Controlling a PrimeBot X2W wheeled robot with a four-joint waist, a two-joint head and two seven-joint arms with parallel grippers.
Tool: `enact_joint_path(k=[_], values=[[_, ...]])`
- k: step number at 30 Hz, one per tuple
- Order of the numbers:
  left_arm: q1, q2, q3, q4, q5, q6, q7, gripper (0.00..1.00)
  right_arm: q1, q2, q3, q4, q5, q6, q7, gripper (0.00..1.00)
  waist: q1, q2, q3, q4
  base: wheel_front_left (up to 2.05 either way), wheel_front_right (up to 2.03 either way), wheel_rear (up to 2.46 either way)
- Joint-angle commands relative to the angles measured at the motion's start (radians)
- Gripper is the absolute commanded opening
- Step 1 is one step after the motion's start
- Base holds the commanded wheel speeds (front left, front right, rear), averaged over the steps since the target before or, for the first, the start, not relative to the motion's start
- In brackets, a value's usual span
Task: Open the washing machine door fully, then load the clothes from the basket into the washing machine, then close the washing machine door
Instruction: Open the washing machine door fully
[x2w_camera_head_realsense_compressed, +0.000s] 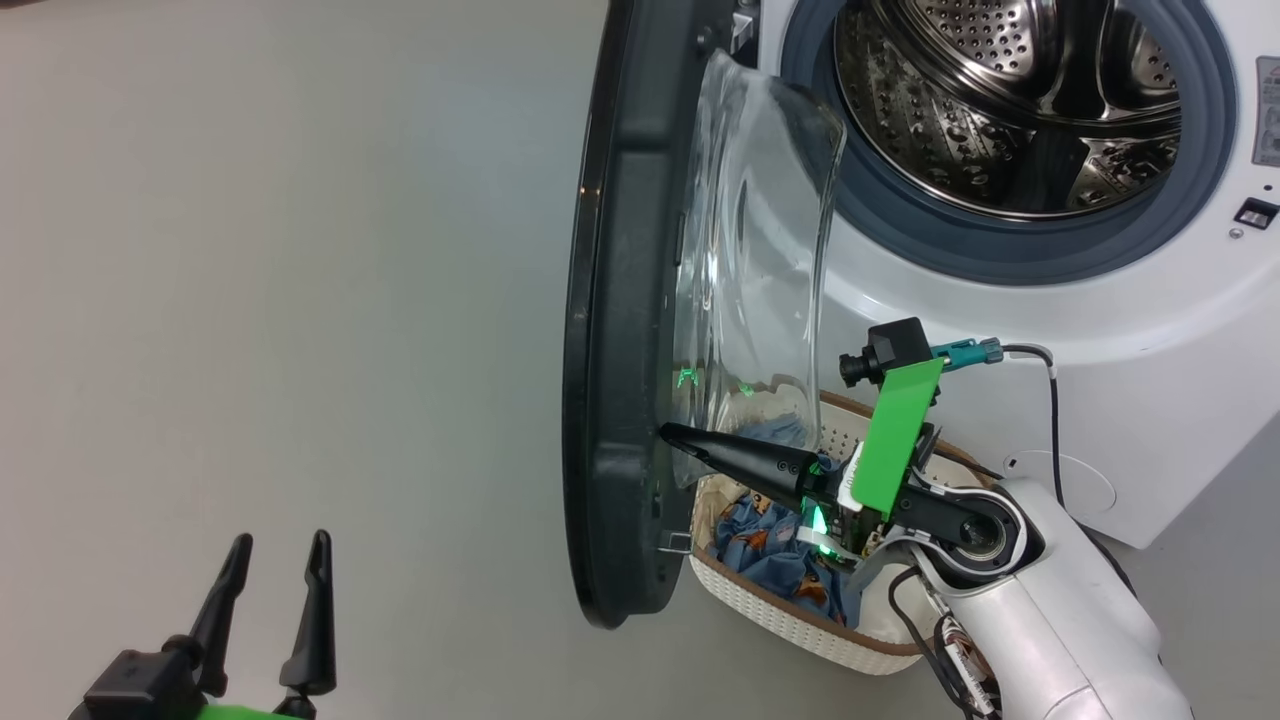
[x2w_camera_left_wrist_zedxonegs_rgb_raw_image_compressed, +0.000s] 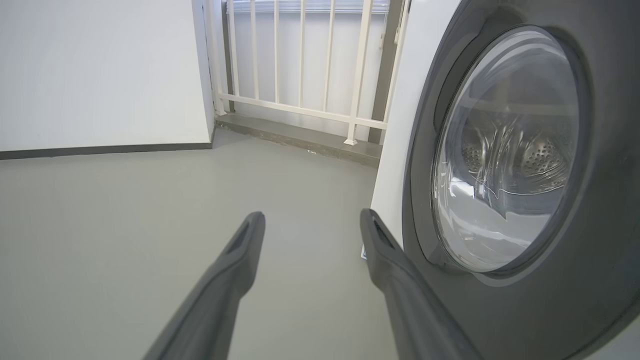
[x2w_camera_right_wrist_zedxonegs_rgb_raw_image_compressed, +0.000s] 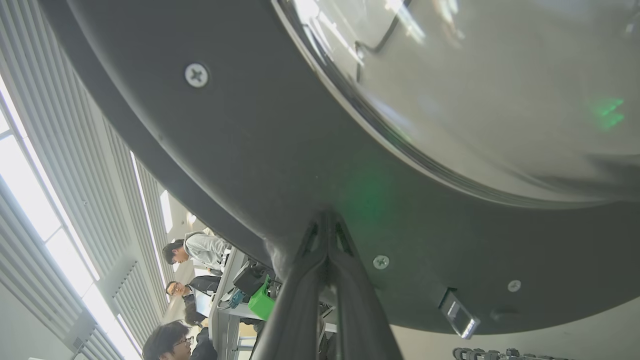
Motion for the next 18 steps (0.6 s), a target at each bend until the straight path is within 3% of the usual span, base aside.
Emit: enact_joint_path(k=[1,15,16,18], values=[[-0.015,0.012,0.038,-0.023,0.005,0.009,-0.008,1.00,-0.038,0.033,0.016,-0.029,0.007,0.002,-0.006,0.00,0.0000,-0.0001,-0.005,-0.003,0.00,0.00,0.00],[-0.034,0.022,0.015,0.010,0.005,0.003,-0.008,1.00,0.005,0.028,-0.008,-0.064,-0.009,0.002,-0.021,0.02,0.0000,-0.0001,-0.034,-0.017,0.00,0.00,0.00],[-0.036,0.023,0.013,0.013,0.005,0.003,-0.008,1.00,0.009,0.026,-0.011,-0.068,-0.012,0.002,-0.023,0.07,0.0000,-0.0001,-0.036,-0.018,0.00,0.00,0.00],[-0.039,0.026,0.008,0.019,0.003,0.002,-0.008,1.00,0.019,0.023,-0.017,-0.075,-0.014,0.002,-0.029,0.31,0.0000,-0.0001,-0.042,-0.021,0.00,0.00,0.00]])
